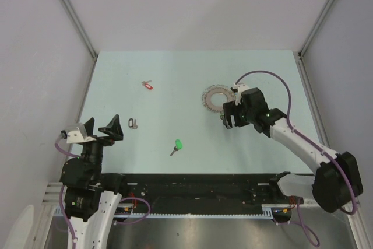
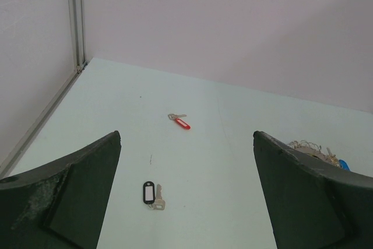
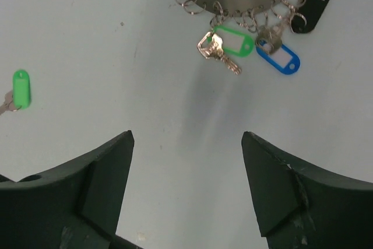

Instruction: Put the keys on the keyring

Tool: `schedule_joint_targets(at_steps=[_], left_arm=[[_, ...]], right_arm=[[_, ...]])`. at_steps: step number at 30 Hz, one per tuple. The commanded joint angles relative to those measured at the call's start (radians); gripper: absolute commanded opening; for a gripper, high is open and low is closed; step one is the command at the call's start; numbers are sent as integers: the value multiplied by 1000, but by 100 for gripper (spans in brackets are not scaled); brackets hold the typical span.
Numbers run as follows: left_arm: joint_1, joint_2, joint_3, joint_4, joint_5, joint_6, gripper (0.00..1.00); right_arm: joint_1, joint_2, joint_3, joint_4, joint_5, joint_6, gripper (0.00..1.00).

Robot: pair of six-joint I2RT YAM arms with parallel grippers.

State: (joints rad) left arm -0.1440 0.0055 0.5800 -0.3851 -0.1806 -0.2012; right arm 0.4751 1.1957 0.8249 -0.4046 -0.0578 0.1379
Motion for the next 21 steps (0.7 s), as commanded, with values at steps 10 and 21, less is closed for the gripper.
schedule_joint_targets(at_steps=[10, 21], left_arm=[[-3, -55, 24, 12, 26, 25, 100], [-3, -61, 23, 15, 29, 32, 100]], right_arm=[[71, 444, 273, 155, 32, -187, 56], [77, 668, 399, 179, 85, -288, 43]])
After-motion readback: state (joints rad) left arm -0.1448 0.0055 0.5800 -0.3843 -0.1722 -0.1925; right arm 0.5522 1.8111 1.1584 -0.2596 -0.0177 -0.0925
